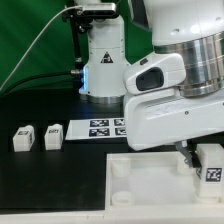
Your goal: Assemble one leg
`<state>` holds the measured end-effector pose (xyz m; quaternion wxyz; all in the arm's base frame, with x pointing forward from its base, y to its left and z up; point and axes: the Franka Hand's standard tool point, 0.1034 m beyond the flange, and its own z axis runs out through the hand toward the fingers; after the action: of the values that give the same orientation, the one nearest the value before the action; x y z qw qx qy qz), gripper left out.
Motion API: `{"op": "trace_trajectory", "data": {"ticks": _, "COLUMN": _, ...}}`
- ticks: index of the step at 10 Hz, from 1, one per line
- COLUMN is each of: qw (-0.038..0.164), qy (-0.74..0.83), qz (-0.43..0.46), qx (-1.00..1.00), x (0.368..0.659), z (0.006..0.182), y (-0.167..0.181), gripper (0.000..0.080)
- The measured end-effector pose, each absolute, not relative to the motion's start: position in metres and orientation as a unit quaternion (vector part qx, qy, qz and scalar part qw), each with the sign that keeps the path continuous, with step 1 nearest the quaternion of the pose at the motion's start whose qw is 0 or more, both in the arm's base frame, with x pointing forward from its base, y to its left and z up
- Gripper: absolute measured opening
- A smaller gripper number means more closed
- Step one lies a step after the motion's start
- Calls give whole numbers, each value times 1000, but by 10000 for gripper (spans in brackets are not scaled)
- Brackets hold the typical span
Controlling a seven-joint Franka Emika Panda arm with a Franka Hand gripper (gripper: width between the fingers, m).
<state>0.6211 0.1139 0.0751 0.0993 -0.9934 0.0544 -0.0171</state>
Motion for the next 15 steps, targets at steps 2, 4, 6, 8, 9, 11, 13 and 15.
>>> {"op": "trace_trajectory", "data": {"ticks": 2, "qw": 108, "qy": 168, "qz": -8, "qx": -980, "x": 622, "z": 75, "y": 113, "gripper": 302}}
{"op": "trace_trajectory", "data": {"ticks": 4, "qw": 127, "qy": 315, "qz": -1, "qx": -941, "x": 624, "z": 75, "y": 110, "gripper": 302}}
{"op": "trace_trajectory", "data": {"ticks": 6, "qw": 151, "qy": 480, "qz": 8, "qx": -864, "x": 622, "z": 73, "y": 108, "gripper": 302}}
{"op": "trace_trajectory", "data": {"ticks": 8, "qw": 164, "qy": 559, "qz": 29, "qx": -812, "x": 622, "z": 73, "y": 109, "gripper": 303}}
{"op": "trace_trajectory", "data": {"ticks": 9, "qw": 166, "qy": 587, "qz": 36, "qx": -792, "x": 621, "z": 73, "y": 111, "gripper": 303}}
{"op": "trace_trajectory", "data": {"ticks": 11, "qw": 166, "qy": 573, "qz": 34, "qx": -802, "x": 621, "z": 73, "y": 111, "gripper": 303}}
{"op": "trace_trajectory", "data": {"ticks": 13, "qw": 165, "qy": 550, "qz": 30, "qx": -818, "x": 621, "z": 72, "y": 111, "gripper": 504}}
{"op": "trace_trajectory", "data": {"ticks": 15, "qw": 142, "qy": 364, "qz": 22, "qx": -920, "x": 617, "z": 75, "y": 117, "gripper": 623}}
